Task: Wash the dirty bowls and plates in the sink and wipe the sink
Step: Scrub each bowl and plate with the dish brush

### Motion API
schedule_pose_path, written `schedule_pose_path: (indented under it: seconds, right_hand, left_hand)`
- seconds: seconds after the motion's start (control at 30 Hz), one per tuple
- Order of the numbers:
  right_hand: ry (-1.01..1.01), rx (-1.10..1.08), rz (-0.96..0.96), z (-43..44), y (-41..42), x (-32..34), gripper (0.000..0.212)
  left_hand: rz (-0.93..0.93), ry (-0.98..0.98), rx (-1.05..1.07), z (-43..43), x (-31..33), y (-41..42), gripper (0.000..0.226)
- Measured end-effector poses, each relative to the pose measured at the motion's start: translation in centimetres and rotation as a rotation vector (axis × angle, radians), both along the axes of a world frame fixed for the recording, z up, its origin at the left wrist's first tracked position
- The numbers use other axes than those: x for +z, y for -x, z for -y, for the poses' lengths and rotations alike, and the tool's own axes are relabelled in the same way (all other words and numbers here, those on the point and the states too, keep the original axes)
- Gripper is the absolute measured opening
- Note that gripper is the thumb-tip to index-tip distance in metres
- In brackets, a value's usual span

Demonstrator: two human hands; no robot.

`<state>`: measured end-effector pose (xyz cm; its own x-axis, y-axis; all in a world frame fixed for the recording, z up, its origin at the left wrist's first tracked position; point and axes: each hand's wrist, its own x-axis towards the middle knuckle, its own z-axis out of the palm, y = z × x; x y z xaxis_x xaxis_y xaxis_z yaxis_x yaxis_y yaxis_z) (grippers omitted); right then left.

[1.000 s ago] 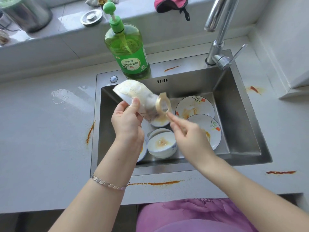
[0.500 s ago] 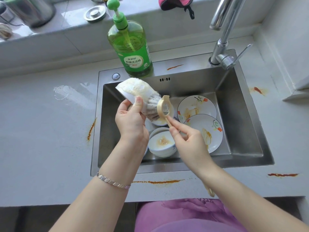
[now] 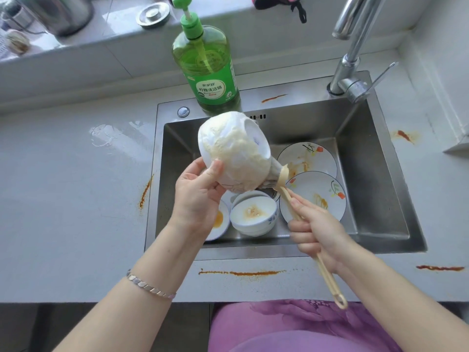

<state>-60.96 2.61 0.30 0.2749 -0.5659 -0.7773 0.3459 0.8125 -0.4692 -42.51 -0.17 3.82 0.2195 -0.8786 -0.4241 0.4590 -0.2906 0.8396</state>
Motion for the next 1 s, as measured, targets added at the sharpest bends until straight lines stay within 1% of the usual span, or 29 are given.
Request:
schedule_pose_path:
  seconds: [0.1,0.13,0.2,0.23,0.3,0.37,0.43,0.47,0.5,0.6,0.63,0.77,0.9,1.0]
  right_hand:
    - [-0.09,0.041,0.028,0.8,1.7,-0.3,0.027]
    - [-0.095,0.061,0.02,1.1,2.2,-0.2,0.027]
    - [-0.057,0.114,-0.02,1.7,3.0,0.1,0.028]
    - [-0.011,0.153,-0.069,2.1,3.2,0.3,0.028]
    - [0.131,0.27,-0.201,2.6,3.2,1.0,0.028]
    - [0.32,0.402,-0.331,2.7,2.4,2.4,0.03]
    - [0.539,0.538,-0.436,2.6,1.5,3.6,0.032]
    - [0.613,0.597,-0.485,2.6,1.2,3.9,0.033]
    - [0.642,0.622,-0.525,2.8,1.3,3.8,0.034]
    - [0.493,0.576,-0.558,3.6,1.9,2.7,0.034]
    - [0.478,0.564,-0.557,3.6,2.0,2.5,0.034]
    - [0.666,0.589,-0.526,2.9,1.1,3.6,0.035]
    - [0.584,0.527,-0.565,3.7,1.6,2.2,0.033]
    - [0.683,0.512,-0.523,3.2,1.0,2.9,0.035]
  left_hand:
    - [0.086,-0.004,-0.208,-0.6,-0.4,-2.2,0.027]
    - [0.108,0.009,-0.285,-0.8,-0.5,-2.9,0.031]
    - [0.161,0.022,-0.444,-1.0,-0.6,-4.0,0.045]
    - [0.208,0.021,-0.515,-1.1,-0.6,-4.4,0.047]
    - [0.345,0.01,-0.629,-1.2,-0.7,-4.9,0.035]
    - [0.484,-0.029,-0.708,-1.2,-0.6,-4.9,0.024]
    - [0.587,-0.048,-0.783,-1.3,-0.7,-4.8,0.02]
    - [0.624,-0.053,-0.805,-1.3,-0.8,-4.8,0.019]
    - [0.641,-0.056,-0.81,-1.4,-0.8,-4.8,0.019]
    - [0.61,-0.023,-0.784,-1.6,-0.6,-4.9,0.019]
    - [0.593,-0.006,-0.771,-1.6,-0.5,-4.9,0.019]
    - [0.548,0.016,-0.693,-1.7,-0.4,-4.8,0.019]
    - [0.535,0.034,-0.675,-1.7,-0.4,-4.5,0.022]
    - [0.504,0.036,-0.588,-1.4,-0.5,-4.4,0.03]
